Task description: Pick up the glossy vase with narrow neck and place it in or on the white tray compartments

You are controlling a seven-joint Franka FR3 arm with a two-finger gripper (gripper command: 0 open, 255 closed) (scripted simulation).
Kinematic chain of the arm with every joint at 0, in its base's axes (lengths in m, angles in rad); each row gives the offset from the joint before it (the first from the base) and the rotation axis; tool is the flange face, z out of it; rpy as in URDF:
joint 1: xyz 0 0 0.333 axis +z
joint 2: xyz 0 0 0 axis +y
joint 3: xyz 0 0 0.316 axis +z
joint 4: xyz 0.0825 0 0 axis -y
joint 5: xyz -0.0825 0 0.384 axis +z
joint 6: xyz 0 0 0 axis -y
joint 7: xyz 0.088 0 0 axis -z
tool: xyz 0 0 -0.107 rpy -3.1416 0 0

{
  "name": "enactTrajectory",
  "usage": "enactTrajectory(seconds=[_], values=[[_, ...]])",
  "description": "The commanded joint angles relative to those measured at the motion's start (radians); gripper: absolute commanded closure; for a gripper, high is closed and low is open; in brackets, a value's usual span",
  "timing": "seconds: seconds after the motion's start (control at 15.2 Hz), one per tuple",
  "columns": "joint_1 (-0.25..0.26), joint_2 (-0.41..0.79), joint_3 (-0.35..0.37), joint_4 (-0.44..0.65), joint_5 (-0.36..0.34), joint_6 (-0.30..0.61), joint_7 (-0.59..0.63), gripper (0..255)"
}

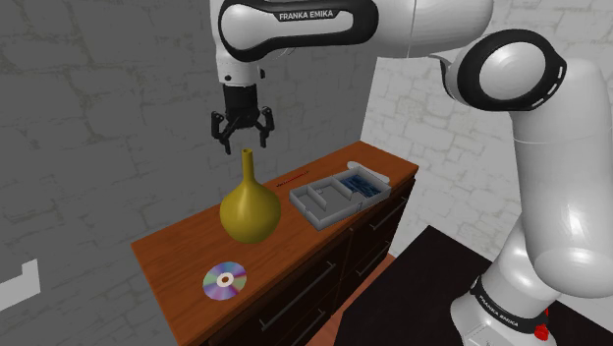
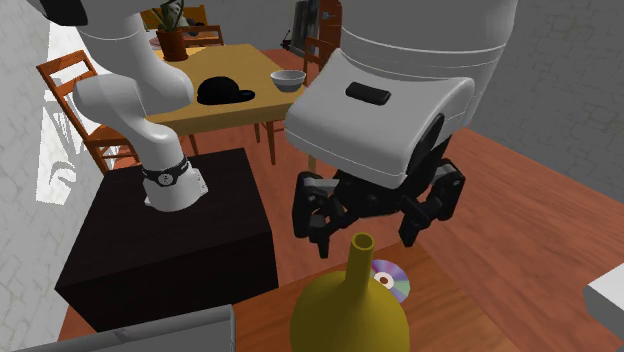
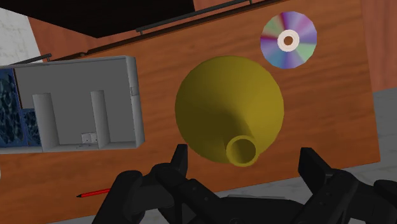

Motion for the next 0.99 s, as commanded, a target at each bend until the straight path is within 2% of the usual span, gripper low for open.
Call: enactTrajectory(seconds=[0.0, 0.2, 0.66, 0.73, 0.92], values=[[-0.003, -0.007, 0.0, -0.038, 0.001, 0.032, 0.001, 0], [-0.007, -0.012, 0.0, -0.081, 0.002, 0.069, 0.001, 0], [-0.007, -0.012, 0.0, -0.081, 0.002, 0.069, 0.001, 0], [-0.006, -0.012, 0.0, -0.081, 0.002, 0.069, 0.001, 255], [-0.006, -0.012, 0.0, -0.081, 0.002, 0.069, 0.001, 255]])
